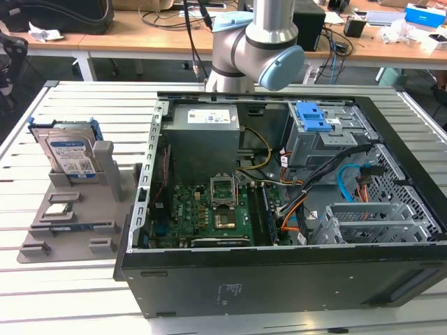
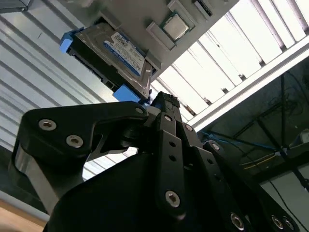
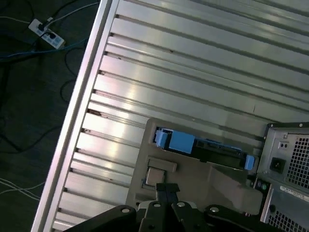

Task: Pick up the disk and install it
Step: 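Pick up the disk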

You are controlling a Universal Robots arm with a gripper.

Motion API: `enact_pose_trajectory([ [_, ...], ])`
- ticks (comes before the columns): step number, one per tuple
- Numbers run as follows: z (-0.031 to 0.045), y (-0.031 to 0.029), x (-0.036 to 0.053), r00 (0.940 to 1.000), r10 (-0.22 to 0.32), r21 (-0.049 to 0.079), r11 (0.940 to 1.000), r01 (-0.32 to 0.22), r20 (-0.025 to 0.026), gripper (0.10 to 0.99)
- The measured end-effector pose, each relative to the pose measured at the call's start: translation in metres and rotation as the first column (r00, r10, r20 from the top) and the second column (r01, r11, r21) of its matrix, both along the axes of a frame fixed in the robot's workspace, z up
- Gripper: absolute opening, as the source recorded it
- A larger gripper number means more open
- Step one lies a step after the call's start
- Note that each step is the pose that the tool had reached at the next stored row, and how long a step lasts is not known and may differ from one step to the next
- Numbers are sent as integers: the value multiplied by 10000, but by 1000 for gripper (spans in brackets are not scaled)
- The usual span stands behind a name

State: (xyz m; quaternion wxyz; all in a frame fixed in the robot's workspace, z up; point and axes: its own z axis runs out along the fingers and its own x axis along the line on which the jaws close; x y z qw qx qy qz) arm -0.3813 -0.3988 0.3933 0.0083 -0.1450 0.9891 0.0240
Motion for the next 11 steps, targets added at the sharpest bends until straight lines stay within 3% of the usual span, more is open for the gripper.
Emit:
enact_pose_trajectory([
  [4,0,0,0,9966,829,0,9966,-829,0,106],
  [5,0,0,0,9930,1180,1,9930,-1180,0,106],
  [11,0,0,0,9792,2031,0,9792,-2031,0,106],
])
